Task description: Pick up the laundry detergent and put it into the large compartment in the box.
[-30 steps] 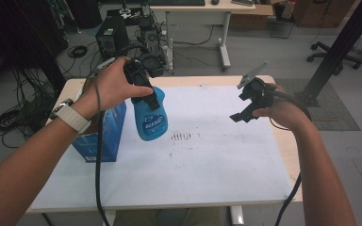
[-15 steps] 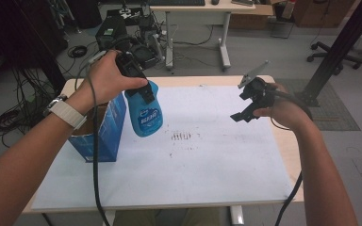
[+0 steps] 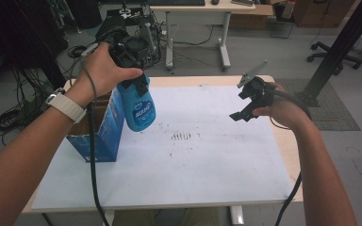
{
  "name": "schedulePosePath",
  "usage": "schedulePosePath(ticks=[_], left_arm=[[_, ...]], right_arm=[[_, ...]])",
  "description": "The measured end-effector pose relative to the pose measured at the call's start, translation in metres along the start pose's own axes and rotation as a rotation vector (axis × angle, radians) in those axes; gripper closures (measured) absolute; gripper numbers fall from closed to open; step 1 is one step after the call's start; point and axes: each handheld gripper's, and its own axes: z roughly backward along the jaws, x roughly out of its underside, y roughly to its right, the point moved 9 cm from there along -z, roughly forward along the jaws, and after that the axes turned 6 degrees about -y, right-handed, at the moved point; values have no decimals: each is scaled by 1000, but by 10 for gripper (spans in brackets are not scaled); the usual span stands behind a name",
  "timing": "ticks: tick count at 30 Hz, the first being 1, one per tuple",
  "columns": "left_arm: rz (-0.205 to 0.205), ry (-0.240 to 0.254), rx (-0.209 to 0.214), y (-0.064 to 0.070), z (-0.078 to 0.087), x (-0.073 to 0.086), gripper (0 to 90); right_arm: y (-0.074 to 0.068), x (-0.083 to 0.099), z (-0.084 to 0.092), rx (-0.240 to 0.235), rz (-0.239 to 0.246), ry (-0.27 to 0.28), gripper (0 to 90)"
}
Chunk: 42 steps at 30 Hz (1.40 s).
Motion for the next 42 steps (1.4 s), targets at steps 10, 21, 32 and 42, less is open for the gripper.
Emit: schedulePosePath(ticks=[10,21,32,42], left_arm=[[86,11,-24,-12,10,1,376],[170,12,-35,-27,25,5,377],[237,4,-48,-39,33,11,377],[303,15,-57,-54,45,15,377]], right_arm=[[2,0,1,0,1,7,85],[4,1,2,1,3,11,85],[3,1,3,5,10,11,85],[4,-1,2,3,9,12,86]])
